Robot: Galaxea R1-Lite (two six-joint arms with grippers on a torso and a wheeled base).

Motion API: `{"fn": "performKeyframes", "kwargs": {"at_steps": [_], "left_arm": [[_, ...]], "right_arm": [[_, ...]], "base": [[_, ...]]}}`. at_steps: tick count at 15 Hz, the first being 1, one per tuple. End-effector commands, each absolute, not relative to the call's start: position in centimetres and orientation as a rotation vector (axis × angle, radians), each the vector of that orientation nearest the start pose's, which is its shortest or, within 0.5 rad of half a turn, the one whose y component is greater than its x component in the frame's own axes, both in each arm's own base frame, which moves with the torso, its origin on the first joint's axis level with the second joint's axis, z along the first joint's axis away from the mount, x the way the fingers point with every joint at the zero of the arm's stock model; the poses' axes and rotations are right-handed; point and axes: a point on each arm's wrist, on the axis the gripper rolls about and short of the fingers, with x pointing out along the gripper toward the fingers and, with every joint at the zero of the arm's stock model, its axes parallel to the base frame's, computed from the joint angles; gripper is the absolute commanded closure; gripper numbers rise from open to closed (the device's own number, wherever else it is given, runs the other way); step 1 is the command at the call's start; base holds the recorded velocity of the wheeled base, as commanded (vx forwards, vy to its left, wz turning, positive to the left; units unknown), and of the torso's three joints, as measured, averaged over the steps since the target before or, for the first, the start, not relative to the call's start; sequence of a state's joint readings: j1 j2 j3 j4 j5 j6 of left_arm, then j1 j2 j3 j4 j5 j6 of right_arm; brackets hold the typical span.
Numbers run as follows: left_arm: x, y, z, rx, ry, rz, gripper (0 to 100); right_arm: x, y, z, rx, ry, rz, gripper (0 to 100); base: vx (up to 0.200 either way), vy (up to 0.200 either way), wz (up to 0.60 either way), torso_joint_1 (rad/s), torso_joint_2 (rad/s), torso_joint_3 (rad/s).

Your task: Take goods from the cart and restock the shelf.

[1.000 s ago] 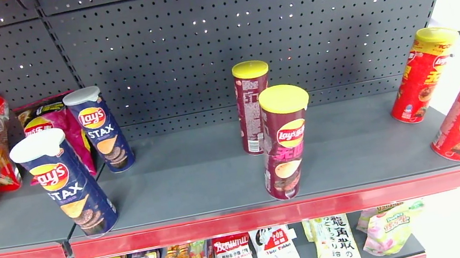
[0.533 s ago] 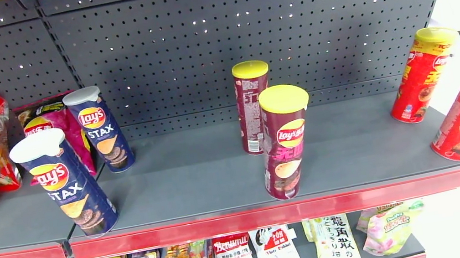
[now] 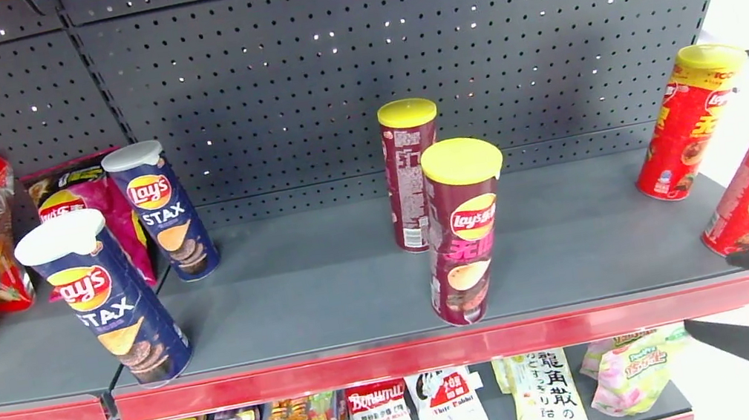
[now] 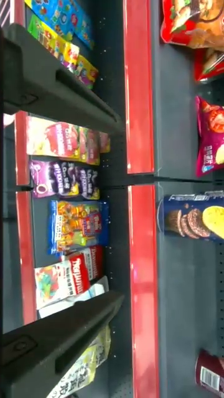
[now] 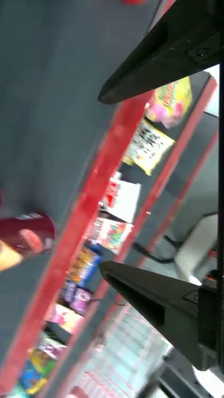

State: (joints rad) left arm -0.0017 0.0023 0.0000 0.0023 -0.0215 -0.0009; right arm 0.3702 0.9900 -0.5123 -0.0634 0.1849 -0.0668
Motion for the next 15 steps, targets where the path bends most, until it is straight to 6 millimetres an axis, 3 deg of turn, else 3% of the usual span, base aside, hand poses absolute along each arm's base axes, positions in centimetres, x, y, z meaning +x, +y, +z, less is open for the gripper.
{"fn": "performKeyframes", "kwargs": {"at_steps": [1, 7, 8, 15], "left_arm": [[-2.3, 0.0, 7.5, -0.002, 0.002, -0.023, 0], [-2.3, 0.0, 7.5, -0.002, 0.003, -0.023, 0], [-2.3, 0.0, 7.5, -0.002, 0.002, -0.023, 0], [-2.3, 0.0, 7.5, -0.002, 0.003, -0.023, 0]], "right_arm": [[13.8, 6.6, 17.9, -0.131, 0.547, 0.605, 0], [17.1, 8.3, 17.2, -0.143, 0.636, 0.612, 0], [18.4, 8.9, 17.1, -0.142, 0.654, 0.614, 0], [21.5, 10.8, 16.4, -0.169, 0.696, 0.594, 0]], "base": [[0.0, 0.0, 0.0, 0.0, 0.0, 0.0], [0.0, 0.0, 0.0, 0.0, 0.0, 0.0], [0.0, 0.0, 0.0, 0.0, 0.0, 0.0], [0.0, 0.0, 0.0, 0.0, 0.0, 0.0]]}}
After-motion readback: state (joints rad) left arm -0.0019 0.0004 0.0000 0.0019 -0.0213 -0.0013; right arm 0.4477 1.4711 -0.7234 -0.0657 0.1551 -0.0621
